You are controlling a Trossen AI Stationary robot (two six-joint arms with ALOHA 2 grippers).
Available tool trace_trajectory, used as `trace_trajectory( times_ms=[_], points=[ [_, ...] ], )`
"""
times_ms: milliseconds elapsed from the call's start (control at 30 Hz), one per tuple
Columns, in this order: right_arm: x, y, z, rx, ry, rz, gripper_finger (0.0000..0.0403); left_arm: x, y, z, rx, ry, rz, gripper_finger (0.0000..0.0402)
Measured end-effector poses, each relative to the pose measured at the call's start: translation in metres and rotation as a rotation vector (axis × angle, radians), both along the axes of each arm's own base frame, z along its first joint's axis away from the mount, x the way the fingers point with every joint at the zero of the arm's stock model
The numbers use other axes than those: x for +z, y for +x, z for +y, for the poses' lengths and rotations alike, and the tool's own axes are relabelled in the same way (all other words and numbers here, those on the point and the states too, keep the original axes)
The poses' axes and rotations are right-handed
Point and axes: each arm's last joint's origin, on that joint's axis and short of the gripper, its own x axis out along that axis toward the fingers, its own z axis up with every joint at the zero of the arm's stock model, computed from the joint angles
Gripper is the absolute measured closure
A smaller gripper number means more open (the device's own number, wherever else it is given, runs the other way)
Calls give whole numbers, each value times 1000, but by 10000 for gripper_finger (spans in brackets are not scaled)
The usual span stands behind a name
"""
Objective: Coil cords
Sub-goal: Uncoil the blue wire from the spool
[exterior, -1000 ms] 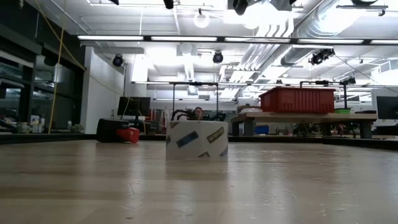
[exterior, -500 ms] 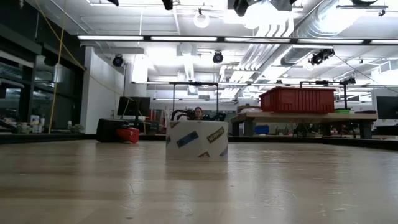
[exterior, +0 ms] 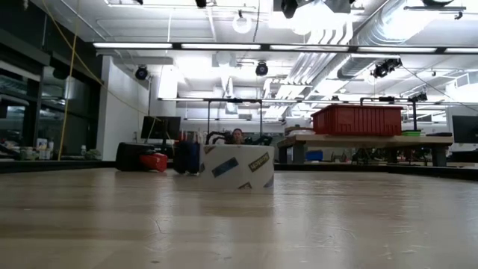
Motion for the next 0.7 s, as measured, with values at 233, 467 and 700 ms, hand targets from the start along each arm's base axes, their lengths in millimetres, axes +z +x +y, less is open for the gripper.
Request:
trace_trajectory(
  times_ms=[233,467,700],
  points=[
    [-10,-5,-7,-42,-30,100,212,40,-7,-5,-18,42,-85,401],
    [-33,-11,-12,-141,-111,318,212,77,-17,-15,-70,25,-143,401],
    [-49,-2,-25,-304,-166,414,213,126,-35,-39,-198,-26,-247,401]
  ],
)
